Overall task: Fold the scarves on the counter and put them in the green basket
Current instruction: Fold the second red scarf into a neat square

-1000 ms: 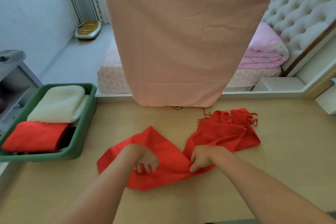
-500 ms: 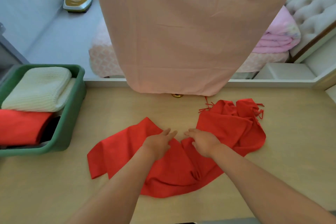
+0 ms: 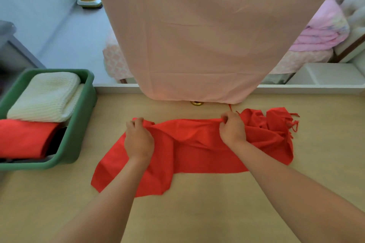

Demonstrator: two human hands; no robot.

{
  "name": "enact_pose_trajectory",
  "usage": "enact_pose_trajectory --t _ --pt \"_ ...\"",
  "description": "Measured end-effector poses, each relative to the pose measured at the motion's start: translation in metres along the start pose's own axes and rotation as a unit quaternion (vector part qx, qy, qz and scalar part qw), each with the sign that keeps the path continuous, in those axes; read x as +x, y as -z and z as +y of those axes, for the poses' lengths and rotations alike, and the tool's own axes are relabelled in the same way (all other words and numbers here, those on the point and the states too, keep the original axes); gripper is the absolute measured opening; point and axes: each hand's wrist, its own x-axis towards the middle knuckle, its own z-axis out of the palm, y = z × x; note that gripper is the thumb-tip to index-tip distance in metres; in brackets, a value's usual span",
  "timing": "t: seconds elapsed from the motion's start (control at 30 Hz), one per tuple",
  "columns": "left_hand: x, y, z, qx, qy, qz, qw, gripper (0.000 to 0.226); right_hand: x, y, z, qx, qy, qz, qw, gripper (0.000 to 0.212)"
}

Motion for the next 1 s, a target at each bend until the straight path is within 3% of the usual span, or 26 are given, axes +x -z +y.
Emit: enact_pose_trajectory --t 0.1,0.2,0.27,0.33,0.43,0.53,0.63,0.7,0.73,0.8,0.87,0.93,1.0 --pt "-0.005 -0.015 0.007 -0.017 -0.151 -0.026 0.988 0.038 -0.006 -0.007 -0.006 -0.006 0.052 -0.037 0.998 0.061" --pt "-0.023 -0.027 0.01 0.036 -0.249 -0.156 0.955 0.039 -0.031 -0.021 0.011 -0.064 0.147 -0.048 0.986 0.053" --pt "-0.037 -0.034 0.002 0.129 -0.226 -0.252 0.932 0.064 -0.051 -0.027 0.028 -0.086 0.202 -0.118 0.968 0.033" --pt "-0.045 -0.038 -0.01 0.234 -0.157 -0.331 0.9 0.101 -0.067 -0.032 0.045 -0.125 0.223 -0.209 0.944 0.026" --pt "-0.041 -0.035 -0.023 0.288 -0.081 -0.387 0.872 0.123 -0.08 -0.035 0.062 -0.229 0.199 -0.247 0.92 0.051" --pt "-0.032 -0.027 -0.025 0.333 -0.06 -0.412 0.846 0.136 -0.085 -0.025 0.068 -0.227 0.157 -0.252 0.927 0.061" --pt "-0.035 -0.027 -0.021 0.298 -0.083 -0.347 0.886 0.119 -0.09 -0.009 0.076 -0.222 0.121 -0.256 0.933 0.065" --pt "-0.043 -0.031 -0.017 0.227 -0.168 -0.257 0.924 0.096 -0.095 0.001 0.08 -0.227 0.113 -0.251 0.934 0.062" --pt "-0.047 -0.035 -0.013 0.196 -0.222 -0.233 0.926 0.087 -0.098 0.005 0.081 -0.226 0.111 -0.252 0.934 0.057" --pt "-0.056 -0.042 -0.003 0.165 -0.293 -0.271 0.902 0.074 -0.105 0.01 0.082 -0.213 0.107 -0.269 0.933 0.045" --pt "-0.065 -0.048 0.01 0.186 -0.307 -0.337 0.87 0.059 -0.114 0.011 0.08 -0.193 0.103 -0.297 0.929 0.035" --pt "-0.069 -0.051 0.024 0.239 -0.302 -0.331 0.862 0.047 -0.118 0.015 0.075 -0.156 0.096 -0.32 0.93 0.031" --pt "-0.069 -0.052 0.038 0.315 -0.275 -0.316 0.852 0.051 -0.114 0.022 0.07 -0.137 0.095 -0.314 0.935 0.029"
